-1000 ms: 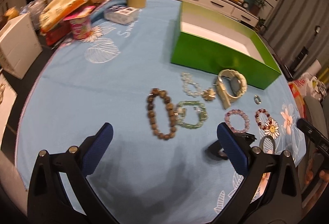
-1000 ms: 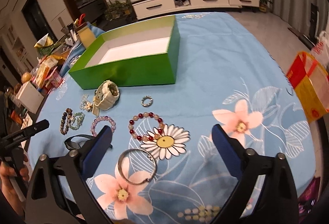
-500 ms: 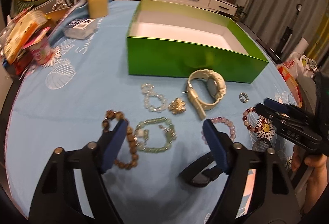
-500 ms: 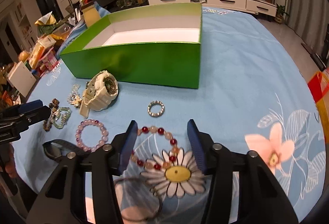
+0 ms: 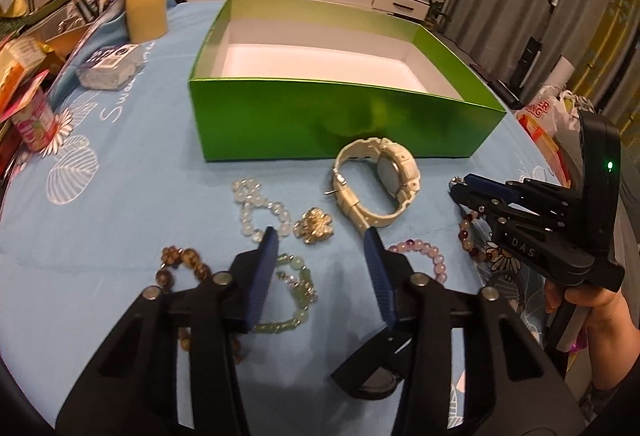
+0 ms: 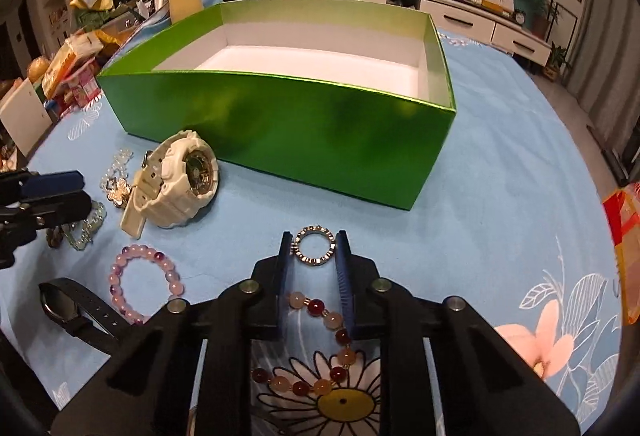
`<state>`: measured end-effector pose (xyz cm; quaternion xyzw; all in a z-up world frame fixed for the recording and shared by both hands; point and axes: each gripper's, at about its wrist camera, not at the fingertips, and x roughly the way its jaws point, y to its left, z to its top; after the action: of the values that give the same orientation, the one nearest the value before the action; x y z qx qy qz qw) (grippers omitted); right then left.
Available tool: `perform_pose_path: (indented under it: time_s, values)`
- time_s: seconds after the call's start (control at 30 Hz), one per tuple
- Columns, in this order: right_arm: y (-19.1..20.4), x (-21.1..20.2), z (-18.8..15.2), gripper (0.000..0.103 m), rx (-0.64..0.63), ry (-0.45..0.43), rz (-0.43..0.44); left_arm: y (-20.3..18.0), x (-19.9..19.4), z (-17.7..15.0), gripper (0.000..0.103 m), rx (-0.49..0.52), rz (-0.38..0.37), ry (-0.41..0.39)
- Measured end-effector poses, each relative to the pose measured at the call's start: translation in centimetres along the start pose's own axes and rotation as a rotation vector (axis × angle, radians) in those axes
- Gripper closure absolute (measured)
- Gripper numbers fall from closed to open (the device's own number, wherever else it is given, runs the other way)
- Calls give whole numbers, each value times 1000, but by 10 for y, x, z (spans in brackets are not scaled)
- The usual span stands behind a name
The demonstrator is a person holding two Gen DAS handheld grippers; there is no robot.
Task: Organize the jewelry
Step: 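Grasp the small silver ring with the right tool while the left tool grasps the gold flower charm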
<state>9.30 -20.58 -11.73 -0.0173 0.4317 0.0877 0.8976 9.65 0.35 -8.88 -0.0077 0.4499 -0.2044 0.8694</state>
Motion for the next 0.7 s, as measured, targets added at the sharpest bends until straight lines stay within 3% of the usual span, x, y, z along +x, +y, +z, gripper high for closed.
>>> perform_pose_path:
  time_s: [0.37,0.7]
  values:
    - [-16,-11,-11,82,75,-4,32,-1,23,10,75,41,-1,34]
    - [-15,-11,-8,82,94,-3,44,-3,39,10,79,83,14,65]
